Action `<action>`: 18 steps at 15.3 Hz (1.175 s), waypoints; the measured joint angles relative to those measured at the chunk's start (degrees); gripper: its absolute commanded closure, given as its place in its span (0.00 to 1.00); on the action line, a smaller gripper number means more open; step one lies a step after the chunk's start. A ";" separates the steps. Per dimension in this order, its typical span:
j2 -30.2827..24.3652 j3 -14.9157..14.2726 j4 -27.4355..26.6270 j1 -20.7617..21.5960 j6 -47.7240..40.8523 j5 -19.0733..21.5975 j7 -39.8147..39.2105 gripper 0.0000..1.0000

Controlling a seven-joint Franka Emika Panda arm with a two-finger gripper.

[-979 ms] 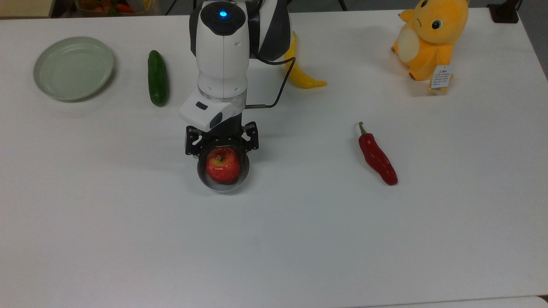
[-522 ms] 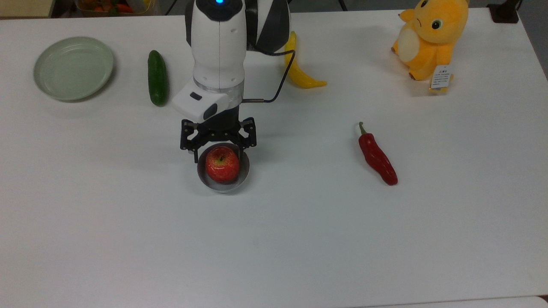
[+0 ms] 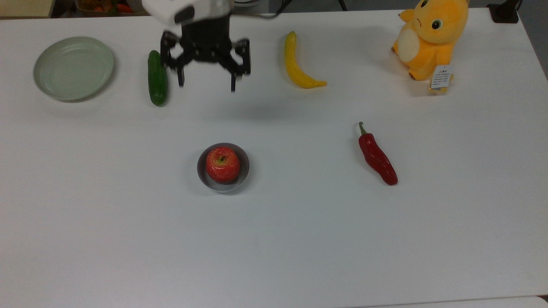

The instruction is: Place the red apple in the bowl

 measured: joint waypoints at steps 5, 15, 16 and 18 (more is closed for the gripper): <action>-7.68 0.02 3.19 0.05 -15.48 7.88 5.42 0.00; -9.86 6.49 3.80 -0.24 -25.26 8.67 11.93 0.00; -9.80 6.49 3.74 -0.43 -24.79 8.67 10.57 0.00; -9.55 6.48 3.57 -1.21 -22.83 8.67 6.20 0.00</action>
